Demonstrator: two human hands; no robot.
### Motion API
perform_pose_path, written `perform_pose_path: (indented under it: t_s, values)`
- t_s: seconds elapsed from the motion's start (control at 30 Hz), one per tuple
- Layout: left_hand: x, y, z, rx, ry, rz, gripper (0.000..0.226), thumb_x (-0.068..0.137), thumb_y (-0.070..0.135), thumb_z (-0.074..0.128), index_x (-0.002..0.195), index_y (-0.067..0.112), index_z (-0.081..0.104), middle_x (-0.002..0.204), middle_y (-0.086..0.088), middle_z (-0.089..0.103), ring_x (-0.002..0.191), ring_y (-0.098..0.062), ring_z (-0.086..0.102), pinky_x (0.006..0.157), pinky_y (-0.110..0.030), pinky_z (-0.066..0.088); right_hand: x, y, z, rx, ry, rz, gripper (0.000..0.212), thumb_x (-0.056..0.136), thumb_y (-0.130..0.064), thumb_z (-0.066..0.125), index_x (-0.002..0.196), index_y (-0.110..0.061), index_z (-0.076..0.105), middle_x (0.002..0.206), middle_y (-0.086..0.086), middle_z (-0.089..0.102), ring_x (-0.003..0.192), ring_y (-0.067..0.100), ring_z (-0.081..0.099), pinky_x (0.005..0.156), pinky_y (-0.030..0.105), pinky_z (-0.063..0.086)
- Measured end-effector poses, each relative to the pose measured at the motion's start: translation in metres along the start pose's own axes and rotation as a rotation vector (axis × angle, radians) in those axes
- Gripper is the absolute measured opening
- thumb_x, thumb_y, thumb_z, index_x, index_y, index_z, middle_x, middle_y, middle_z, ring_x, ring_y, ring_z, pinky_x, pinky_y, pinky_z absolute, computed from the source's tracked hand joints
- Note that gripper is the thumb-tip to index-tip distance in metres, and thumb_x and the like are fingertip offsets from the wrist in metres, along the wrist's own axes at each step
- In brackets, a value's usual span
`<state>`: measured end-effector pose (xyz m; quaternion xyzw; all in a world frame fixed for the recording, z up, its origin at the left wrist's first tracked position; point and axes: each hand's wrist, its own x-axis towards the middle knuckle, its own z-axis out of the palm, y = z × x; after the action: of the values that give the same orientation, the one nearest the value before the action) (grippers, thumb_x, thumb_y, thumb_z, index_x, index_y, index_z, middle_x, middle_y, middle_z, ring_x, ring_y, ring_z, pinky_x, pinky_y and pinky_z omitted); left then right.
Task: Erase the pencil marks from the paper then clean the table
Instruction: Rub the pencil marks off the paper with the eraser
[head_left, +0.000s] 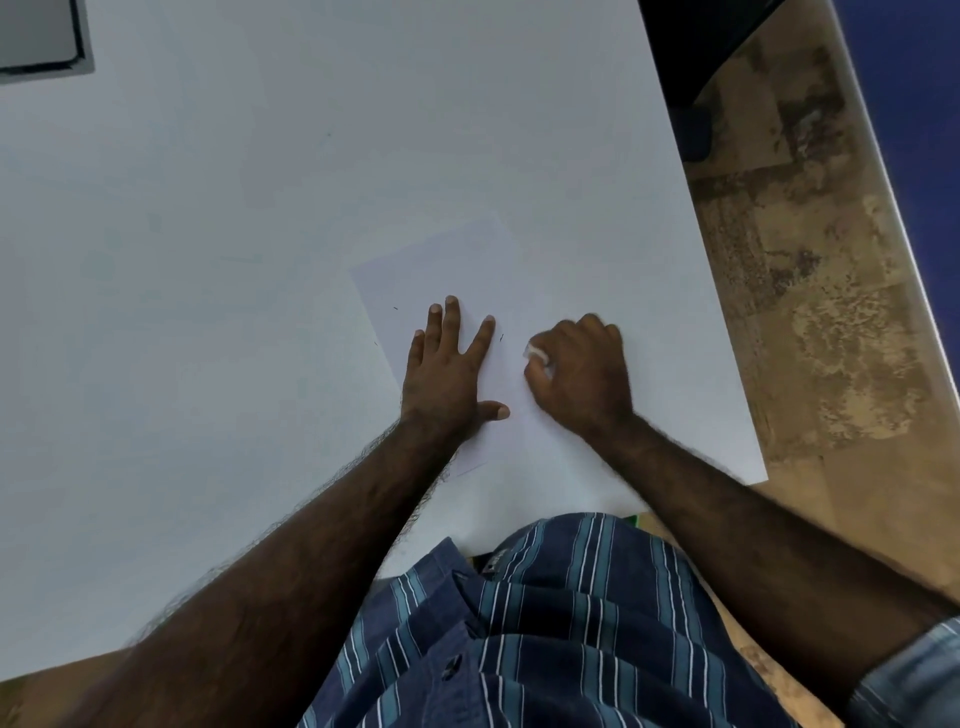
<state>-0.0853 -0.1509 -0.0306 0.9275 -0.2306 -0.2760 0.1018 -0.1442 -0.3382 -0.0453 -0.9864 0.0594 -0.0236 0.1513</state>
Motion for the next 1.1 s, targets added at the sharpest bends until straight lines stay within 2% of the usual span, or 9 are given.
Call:
perform_pose_path:
  t_s: [0.1,0.23,0.27,0.33,0.43,0.63,0.8,1.0,1.1]
  values:
    - [0.0,-0.001,0.001,-0.012,0.0,0.001,0.122,0.078,0.069,0.073,0.164,0.03,-0.004,0.168,-0.013,-0.025,0.156,-0.033,-0.021,0.129,-0.048,0.001,0.009,-0.004,0.001,0.034,0.009,0.07,0.008,0.084,-0.023,0.066,0.087,-0.021,0.074,0.083,-0.002,0.069,0.084,0.029,0.058,0.075,0.043,0.041]
    - [0.0,-0.004,0.004,-0.035,0.024,0.012,0.122,0.078,0.072,0.071,0.165,0.027,-0.002,0.169,-0.013,-0.022,0.157,-0.034,-0.018,0.128,-0.048,0.0,-0.004,-0.022,0.004,0.014,-0.101,-0.201,0.018,0.087,-0.026,0.059,0.09,-0.019,0.076,0.083,0.0,0.067,0.082,0.029,0.058,0.074,0.04,0.038]
    - [0.001,-0.005,0.005,-0.028,0.025,0.013,0.123,0.078,0.072,0.072,0.165,0.027,-0.002,0.169,-0.013,-0.022,0.157,-0.034,-0.019,0.128,-0.048,0.001,0.0,-0.018,0.003,0.003,-0.093,-0.198,0.017,0.087,-0.026,0.061,0.09,-0.019,0.076,0.083,0.0,0.068,0.082,0.029,0.058,0.074,0.04,0.038]
    - [0.001,-0.005,0.005,-0.025,0.022,0.01,0.123,0.078,0.069,0.074,0.165,0.028,-0.003,0.169,-0.012,-0.024,0.157,-0.033,-0.019,0.129,-0.048,0.001,0.014,-0.006,0.0,-0.007,-0.029,-0.063,0.011,0.085,-0.026,0.065,0.088,-0.021,0.075,0.082,-0.002,0.068,0.083,0.029,0.059,0.076,0.042,0.04]
    - [0.002,-0.004,0.005,-0.029,0.007,0.004,0.124,0.078,0.069,0.074,0.164,0.029,-0.005,0.168,-0.011,-0.026,0.156,-0.032,-0.022,0.129,-0.047,-0.001,0.03,0.002,-0.002,0.006,0.028,0.124,0.017,0.086,-0.028,0.058,0.085,-0.021,0.074,0.08,-0.002,0.069,0.082,0.029,0.058,0.075,0.043,0.042]
    - [0.002,-0.006,0.006,-0.037,0.021,0.016,0.123,0.078,0.07,0.073,0.165,0.028,-0.002,0.169,-0.012,-0.024,0.157,-0.033,-0.02,0.129,-0.048,0.001,0.013,-0.018,0.003,0.007,-0.083,-0.147,0.017,0.09,-0.028,0.064,0.095,-0.018,0.077,0.086,0.0,0.071,0.085,0.027,0.061,0.077,0.04,0.04]
    - [0.001,-0.003,0.002,-0.025,-0.01,0.001,0.122,0.08,0.068,0.072,0.164,0.029,-0.006,0.168,-0.011,-0.027,0.156,-0.032,-0.023,0.129,-0.047,-0.001,0.045,0.0,-0.001,0.036,0.053,0.089,0.015,0.086,-0.027,0.06,0.085,-0.022,0.074,0.081,-0.003,0.07,0.082,0.029,0.059,0.073,0.043,0.043]
    - [0.002,-0.005,0.005,-0.038,0.008,0.016,0.122,0.078,0.07,0.073,0.165,0.029,-0.003,0.169,-0.012,-0.024,0.156,-0.033,-0.02,0.129,-0.048,0.0,0.029,-0.024,0.004,-0.028,-0.109,-0.168,0.021,0.091,-0.029,0.064,0.099,-0.016,0.078,0.091,0.003,0.073,0.09,0.03,0.063,0.081,0.043,0.044]
    - [0.002,-0.004,0.004,-0.033,0.002,0.007,0.123,0.079,0.067,0.074,0.165,0.028,-0.005,0.168,-0.012,-0.026,0.156,-0.032,-0.022,0.129,-0.047,-0.002,0.048,-0.01,0.001,-0.043,0.003,-0.023,0.019,0.09,-0.029,0.06,0.092,-0.019,0.076,0.087,0.001,0.072,0.086,0.031,0.061,0.077,0.043,0.044]
